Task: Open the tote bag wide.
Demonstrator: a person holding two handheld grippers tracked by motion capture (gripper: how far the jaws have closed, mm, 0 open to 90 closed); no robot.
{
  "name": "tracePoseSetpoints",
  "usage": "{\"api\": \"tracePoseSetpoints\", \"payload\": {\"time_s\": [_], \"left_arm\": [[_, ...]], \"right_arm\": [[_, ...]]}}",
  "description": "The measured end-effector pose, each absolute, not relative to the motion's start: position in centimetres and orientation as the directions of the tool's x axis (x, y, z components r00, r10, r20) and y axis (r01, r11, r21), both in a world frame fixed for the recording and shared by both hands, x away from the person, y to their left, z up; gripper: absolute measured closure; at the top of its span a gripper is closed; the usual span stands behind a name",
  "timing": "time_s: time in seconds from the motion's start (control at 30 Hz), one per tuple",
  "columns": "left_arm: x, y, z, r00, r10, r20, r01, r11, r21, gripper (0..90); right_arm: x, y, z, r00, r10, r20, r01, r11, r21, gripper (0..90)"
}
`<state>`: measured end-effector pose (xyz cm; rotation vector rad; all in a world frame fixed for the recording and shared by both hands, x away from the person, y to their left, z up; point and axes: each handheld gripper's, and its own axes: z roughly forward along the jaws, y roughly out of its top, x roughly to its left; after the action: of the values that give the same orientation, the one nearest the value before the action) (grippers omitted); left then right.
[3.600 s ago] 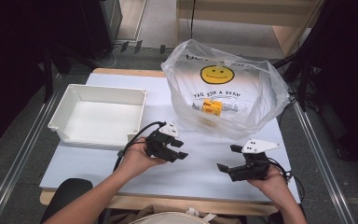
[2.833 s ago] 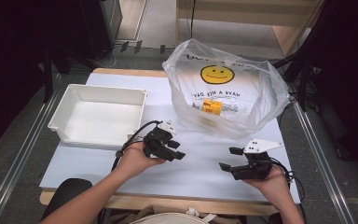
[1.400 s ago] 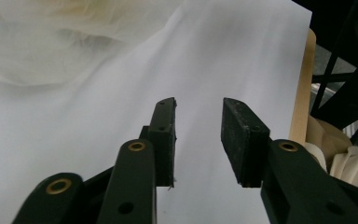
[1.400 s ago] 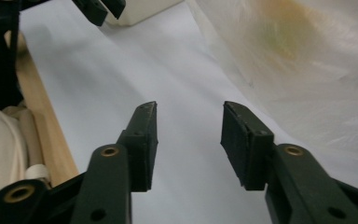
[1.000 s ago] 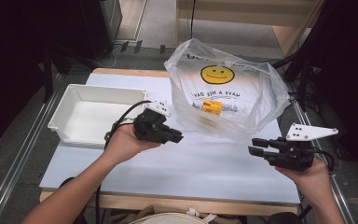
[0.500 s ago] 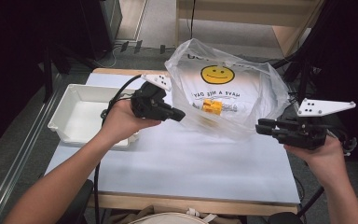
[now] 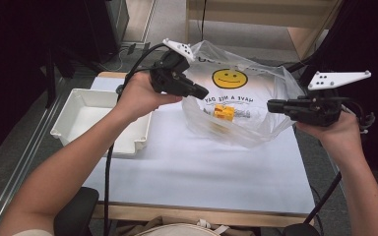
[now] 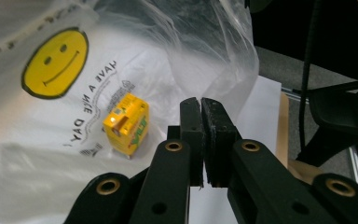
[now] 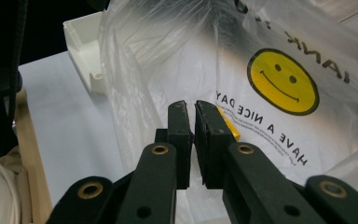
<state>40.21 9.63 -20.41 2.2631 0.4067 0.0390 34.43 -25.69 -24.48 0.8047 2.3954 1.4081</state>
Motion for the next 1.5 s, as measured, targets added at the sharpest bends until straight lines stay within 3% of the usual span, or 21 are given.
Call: {"api": "tracePoseSetpoints", "payload": {"time_s": [0.53, 0.83, 1.1, 1.5], "left_arm": [[44.6, 5.8, -17.2, 0.937, 0.346, -0.036, 0.260, -0.626, 0.736, 88.9], [46.2, 2.3, -15.3, 0.933, 0.359, -0.005, 0.247, -0.632, 0.735, 88.7], [48.6, 1.4, -19.2, 0.914, 0.401, -0.055, 0.320, -0.633, 0.705, 88.7], [49.9, 2.5, -24.5, 0.867, 0.498, -0.025, 0.381, -0.629, 0.677, 86.3]], "right_arm": [[38.7, -22.4, -21.8, -0.816, 0.578, -0.008, 0.284, 0.413, 0.865, 86.5], [41.6, -20.7, -21.4, -0.797, 0.603, -0.007, 0.313, 0.423, 0.850, 86.4], [43.7, -20.4, -23.7, -0.759, 0.651, 0.014, 0.373, 0.416, 0.829, 86.4], [45.7, -20.4, -27.9, -0.703, 0.710, 0.028, 0.452, 0.416, 0.789, 83.6]]}}
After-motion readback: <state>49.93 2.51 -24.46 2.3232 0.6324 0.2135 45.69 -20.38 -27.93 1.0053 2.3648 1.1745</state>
